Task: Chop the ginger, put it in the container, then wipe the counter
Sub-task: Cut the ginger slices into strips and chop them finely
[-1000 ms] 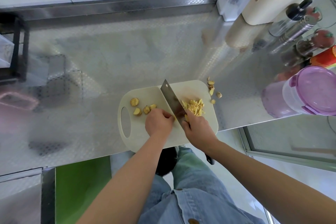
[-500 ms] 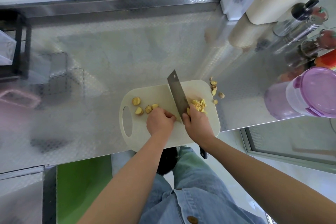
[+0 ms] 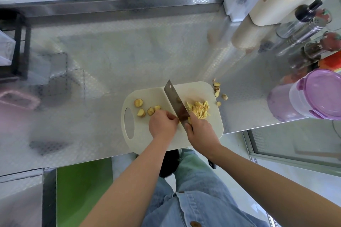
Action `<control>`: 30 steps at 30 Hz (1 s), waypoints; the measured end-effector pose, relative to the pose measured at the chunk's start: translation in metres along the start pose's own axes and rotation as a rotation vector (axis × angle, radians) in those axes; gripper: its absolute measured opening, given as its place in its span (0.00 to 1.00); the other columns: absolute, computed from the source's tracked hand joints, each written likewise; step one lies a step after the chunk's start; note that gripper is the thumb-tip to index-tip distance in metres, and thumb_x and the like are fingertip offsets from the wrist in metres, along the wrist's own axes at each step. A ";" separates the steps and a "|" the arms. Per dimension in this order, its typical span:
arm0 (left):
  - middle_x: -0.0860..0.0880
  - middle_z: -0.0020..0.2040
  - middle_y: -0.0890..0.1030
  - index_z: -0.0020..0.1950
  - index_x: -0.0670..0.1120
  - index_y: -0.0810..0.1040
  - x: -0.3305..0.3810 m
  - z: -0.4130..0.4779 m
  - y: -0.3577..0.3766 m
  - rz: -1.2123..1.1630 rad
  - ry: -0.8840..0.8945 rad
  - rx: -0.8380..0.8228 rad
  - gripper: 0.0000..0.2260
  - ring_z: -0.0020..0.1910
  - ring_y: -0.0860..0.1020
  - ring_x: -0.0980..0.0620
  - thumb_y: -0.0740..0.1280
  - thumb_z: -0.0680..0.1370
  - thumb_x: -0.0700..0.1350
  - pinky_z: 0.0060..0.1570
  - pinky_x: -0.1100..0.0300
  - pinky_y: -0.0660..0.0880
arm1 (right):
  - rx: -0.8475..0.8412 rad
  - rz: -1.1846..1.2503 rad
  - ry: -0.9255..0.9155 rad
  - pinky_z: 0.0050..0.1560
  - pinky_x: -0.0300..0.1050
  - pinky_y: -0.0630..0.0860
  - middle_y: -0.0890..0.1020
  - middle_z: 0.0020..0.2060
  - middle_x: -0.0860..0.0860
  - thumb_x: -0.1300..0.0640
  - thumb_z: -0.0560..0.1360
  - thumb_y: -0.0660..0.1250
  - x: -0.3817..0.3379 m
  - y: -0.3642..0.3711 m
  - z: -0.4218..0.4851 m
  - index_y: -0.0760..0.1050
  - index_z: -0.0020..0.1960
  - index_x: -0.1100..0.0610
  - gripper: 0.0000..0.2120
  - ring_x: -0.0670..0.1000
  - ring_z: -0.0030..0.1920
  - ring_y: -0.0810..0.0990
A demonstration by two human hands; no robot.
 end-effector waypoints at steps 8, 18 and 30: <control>0.50 0.41 0.85 0.42 0.50 0.85 -0.001 0.001 0.002 0.003 0.002 -0.010 0.03 0.43 0.81 0.49 0.72 0.70 0.46 0.38 0.63 0.70 | 0.040 0.046 0.025 0.38 0.50 0.72 0.75 0.37 0.55 0.57 0.80 0.56 -0.008 0.002 0.011 0.67 0.60 0.60 0.11 0.60 0.39 0.76; 0.50 0.42 0.85 0.42 0.50 0.85 -0.001 -0.001 0.001 0.010 0.017 0.006 0.03 0.44 0.81 0.50 0.72 0.71 0.45 0.39 0.63 0.70 | 0.062 0.109 -0.022 0.29 0.44 0.65 0.71 0.29 0.50 0.57 0.79 0.58 0.000 -0.006 0.003 0.68 0.59 0.59 0.10 0.51 0.29 0.70; 0.49 0.42 0.85 0.42 0.48 0.85 0.000 -0.002 0.000 0.020 0.030 0.025 0.03 0.44 0.81 0.49 0.71 0.71 0.43 0.38 0.63 0.68 | 0.017 0.058 0.004 0.34 0.47 0.69 0.74 0.33 0.54 0.57 0.80 0.57 -0.001 0.007 0.001 0.66 0.54 0.59 0.06 0.56 0.34 0.73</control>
Point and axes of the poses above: each hand's wrist, its own z-axis towards the middle knuckle, its own y-axis out of the palm, x = y × z, the point moved 8 cm from there along z, towards the middle knuckle
